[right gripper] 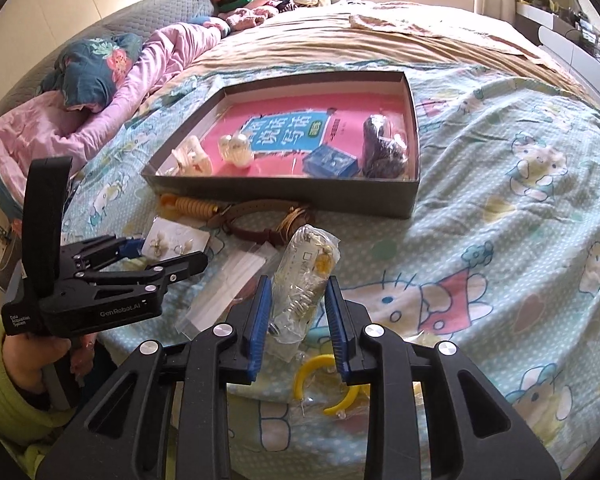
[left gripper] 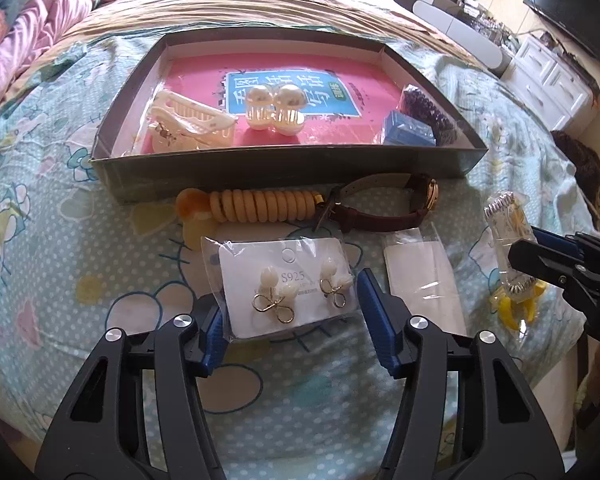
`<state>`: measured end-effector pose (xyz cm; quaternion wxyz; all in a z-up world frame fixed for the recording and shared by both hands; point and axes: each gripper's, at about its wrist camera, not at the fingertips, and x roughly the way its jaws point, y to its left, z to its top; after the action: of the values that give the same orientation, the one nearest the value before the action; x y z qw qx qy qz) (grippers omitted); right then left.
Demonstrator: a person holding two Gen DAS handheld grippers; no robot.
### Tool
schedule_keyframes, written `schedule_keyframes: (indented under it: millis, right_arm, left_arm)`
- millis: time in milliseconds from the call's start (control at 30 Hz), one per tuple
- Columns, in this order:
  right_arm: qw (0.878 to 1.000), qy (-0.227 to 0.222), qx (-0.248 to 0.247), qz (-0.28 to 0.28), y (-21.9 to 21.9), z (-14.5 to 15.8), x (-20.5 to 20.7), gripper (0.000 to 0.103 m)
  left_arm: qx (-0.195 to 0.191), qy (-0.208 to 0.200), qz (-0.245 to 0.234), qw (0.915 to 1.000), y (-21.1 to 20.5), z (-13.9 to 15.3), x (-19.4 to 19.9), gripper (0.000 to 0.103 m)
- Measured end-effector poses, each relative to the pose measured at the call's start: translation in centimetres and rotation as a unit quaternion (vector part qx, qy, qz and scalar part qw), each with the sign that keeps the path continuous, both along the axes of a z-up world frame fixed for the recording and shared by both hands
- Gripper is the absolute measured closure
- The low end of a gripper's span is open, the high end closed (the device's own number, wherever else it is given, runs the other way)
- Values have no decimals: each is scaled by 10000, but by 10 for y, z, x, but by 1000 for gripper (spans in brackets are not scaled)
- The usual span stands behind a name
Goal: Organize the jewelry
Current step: 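Grasp the earring card with the left gripper while the right grasps the clear bag, then carry the earring card and clear bag over the tray with both grippers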
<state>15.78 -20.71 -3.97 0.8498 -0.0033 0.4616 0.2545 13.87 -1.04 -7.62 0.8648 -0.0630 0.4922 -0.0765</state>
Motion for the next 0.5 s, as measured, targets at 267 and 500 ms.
schedule_keyframes:
  millis: [267, 500]
  right_arm:
    - [9999, -138, 43, 8, 4, 10, 4, 77]
    - [9995, -251, 172, 97, 12, 19, 13, 77]
  left_arm:
    - [-66, -211, 114, 9997, 14, 20, -8, 55]
    - [-47, -380, 332, 9987, 29, 38, -6, 55]
